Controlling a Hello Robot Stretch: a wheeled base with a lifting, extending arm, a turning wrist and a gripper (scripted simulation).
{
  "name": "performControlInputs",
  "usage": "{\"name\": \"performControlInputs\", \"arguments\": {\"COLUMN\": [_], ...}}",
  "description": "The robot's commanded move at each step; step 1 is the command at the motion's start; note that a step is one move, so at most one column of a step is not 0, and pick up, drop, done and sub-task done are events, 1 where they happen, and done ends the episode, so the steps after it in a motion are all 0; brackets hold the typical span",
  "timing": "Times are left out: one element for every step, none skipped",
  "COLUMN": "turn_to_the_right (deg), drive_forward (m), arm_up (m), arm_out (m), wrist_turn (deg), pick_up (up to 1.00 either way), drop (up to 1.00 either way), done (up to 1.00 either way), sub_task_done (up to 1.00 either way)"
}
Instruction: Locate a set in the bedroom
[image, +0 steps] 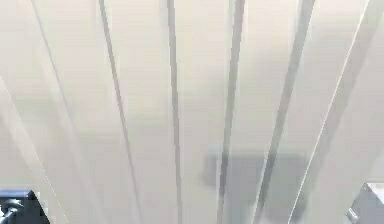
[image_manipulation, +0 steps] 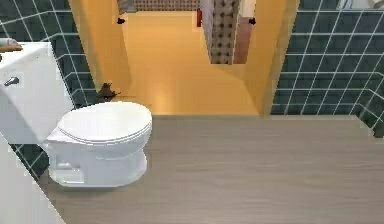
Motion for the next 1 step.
{"name": "performControlInputs", "arguments": {"turn_to_the_right": [-45.0], "drive_forward": [0.0], "arm_up": [0.0], "arm_out": [0.0], "wrist_turn": [0.0], "pick_up": [0.0], "drop": [0.0], "done": [0.0], "sub_task_done": [0.0]}}
